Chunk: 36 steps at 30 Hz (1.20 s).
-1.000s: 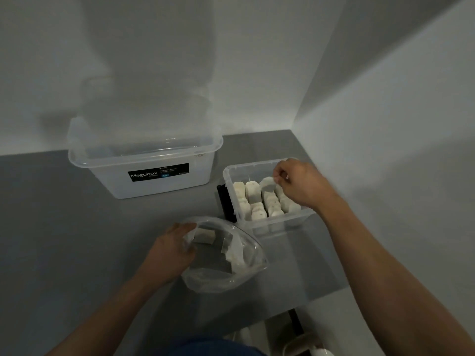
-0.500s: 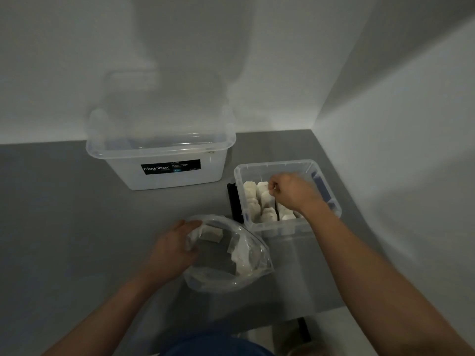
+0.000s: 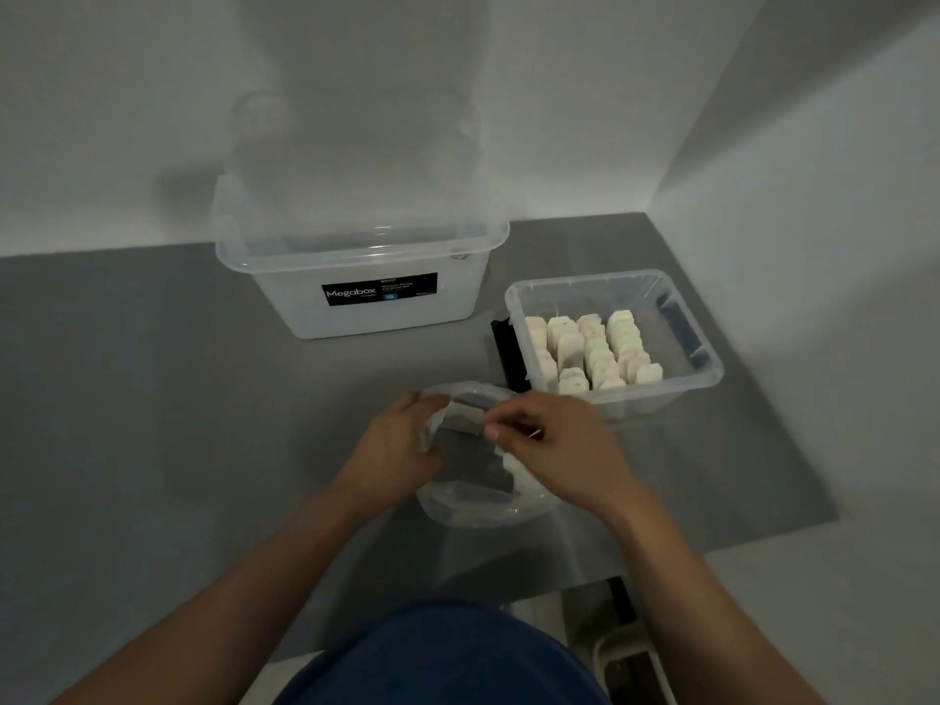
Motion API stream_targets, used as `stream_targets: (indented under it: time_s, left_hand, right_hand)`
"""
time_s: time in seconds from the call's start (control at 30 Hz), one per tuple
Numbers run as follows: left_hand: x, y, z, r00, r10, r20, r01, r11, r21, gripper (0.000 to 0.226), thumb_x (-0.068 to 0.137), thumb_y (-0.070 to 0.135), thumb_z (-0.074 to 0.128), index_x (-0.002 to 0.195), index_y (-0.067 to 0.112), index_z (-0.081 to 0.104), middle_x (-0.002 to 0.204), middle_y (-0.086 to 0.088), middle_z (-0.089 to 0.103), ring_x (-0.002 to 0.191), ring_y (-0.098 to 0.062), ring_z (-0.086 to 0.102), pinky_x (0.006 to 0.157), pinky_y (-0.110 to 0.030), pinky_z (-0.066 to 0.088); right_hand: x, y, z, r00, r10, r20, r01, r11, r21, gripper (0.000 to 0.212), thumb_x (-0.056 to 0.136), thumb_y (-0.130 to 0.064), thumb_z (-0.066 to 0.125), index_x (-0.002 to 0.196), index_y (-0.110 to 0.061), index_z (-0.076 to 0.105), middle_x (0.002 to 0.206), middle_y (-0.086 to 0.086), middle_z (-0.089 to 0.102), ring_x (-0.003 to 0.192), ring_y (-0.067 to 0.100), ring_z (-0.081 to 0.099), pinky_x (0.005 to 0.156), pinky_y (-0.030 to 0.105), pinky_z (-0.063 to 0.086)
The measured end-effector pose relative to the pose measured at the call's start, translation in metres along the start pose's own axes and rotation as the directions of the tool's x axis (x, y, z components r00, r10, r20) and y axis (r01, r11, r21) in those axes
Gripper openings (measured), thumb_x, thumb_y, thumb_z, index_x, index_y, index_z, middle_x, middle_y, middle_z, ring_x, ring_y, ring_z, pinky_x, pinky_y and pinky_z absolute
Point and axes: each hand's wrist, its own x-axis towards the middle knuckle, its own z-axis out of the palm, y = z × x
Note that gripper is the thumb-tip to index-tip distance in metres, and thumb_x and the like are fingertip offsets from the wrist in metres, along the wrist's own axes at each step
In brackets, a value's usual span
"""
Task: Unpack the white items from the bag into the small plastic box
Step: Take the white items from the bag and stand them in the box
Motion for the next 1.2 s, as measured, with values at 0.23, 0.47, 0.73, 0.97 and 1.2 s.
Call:
stream_targets:
  time_s: [0.23,0.47,0.73,0.97,1.2]
  left_hand:
    - [-0.002,0.005,-0.004,0.999,0.033,0.006,-0.033,0.999,-0.034,0.064,0.073,0.001,0.068,0.135,0.012,0.057,0.118,-0.009,0.059,0.097,-0.026,0.064,0.077,-0.007,0.033]
    - [-0.001,0.008,-0.014,0.998,0.050,0.044,-0.047,0.996,-0.078,0.061,0.074,0.001,0.066,0.133,0.015,0.059,0.116,-0.010,0.058,0.097,-0.028,0.062,0.081,-0.027,0.048]
    - [-0.003,0.013,-0.023,0.998,0.055,0.030,-0.052,0.995,-0.089,0.045,0.074,0.001,0.068,0.119,0.003,0.064,0.104,-0.016,0.062,0.096,-0.029,0.059,0.082,-0.035,0.049]
    - [-0.004,0.017,-0.021,0.998,0.056,0.039,-0.052,0.994,-0.100,0.048,0.075,0.002,0.068,0.123,0.007,0.064,0.108,-0.014,0.061,0.098,-0.027,0.060,0.078,-0.024,0.042]
    - [-0.006,0.012,-0.023,0.998,0.055,0.035,-0.051,0.995,-0.086,0.050,0.075,0.006,0.071,0.124,0.010,0.064,0.107,-0.015,0.061,0.095,-0.031,0.062,0.081,-0.024,0.042]
  right_hand:
    - [0.039,0.049,0.079,0.987,0.119,-0.104,-0.151,0.908,-0.390,0.026,0.100,-0.024,0.053,0.104,-0.016,0.077,0.098,0.006,0.076,0.088,0.022,0.069,0.085,0.038,0.055]
    - [0.057,0.044,0.089,0.967,0.217,-0.131,-0.253,0.846,-0.469,0.026,0.095,-0.021,0.055,0.116,-0.021,0.071,0.105,0.007,0.073,0.095,0.029,0.069,0.079,0.036,0.054]
    - [0.051,0.041,0.090,0.965,0.238,-0.112,-0.261,0.820,-0.509,0.015,0.093,-0.023,0.057,0.094,-0.018,0.072,0.095,0.005,0.073,0.086,0.028,0.069,0.068,0.032,0.051]
    - [0.045,0.045,0.092,0.946,0.303,-0.114,-0.319,0.812,-0.489,0.033,0.092,-0.043,0.058,0.103,-0.014,0.068,0.099,0.010,0.071,0.091,0.032,0.068,0.076,0.037,0.052]
    - [0.043,0.041,0.092,0.954,0.297,-0.052,-0.283,0.824,-0.491,0.039,0.091,-0.057,0.056,0.086,-0.021,0.070,0.082,0.001,0.066,0.082,0.025,0.066,0.070,0.034,0.052]
